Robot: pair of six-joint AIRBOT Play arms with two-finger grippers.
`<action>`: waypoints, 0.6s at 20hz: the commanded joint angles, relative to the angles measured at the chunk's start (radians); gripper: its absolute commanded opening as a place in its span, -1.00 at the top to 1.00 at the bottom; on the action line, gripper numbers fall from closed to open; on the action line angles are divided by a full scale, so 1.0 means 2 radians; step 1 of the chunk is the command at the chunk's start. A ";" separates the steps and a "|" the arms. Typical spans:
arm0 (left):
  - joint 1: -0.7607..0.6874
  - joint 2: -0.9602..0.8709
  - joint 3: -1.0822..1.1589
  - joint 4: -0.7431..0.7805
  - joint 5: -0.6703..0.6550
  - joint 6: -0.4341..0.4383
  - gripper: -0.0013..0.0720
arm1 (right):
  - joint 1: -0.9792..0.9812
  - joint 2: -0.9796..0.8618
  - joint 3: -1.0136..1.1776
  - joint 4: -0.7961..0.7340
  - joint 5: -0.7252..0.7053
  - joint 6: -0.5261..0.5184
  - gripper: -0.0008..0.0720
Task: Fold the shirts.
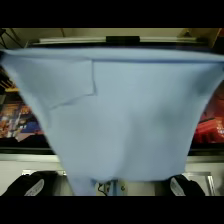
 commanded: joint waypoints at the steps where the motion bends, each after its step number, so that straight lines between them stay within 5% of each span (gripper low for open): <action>1: 0.001 -0.098 -0.057 0.005 0.075 0.016 0.85 | 0.000 -0.119 -0.032 0.024 -0.070 0.084 0.78; 7: 0.000 -0.257 -0.054 -0.066 0.194 0.016 0.85 | 0.000 -0.268 -0.032 0.182 -0.198 0.109 0.77; 12: 0.000 -0.329 -0.054 -0.142 0.183 -0.002 0.85 | 0.012 -0.323 -0.032 0.219 -0.162 0.087 0.77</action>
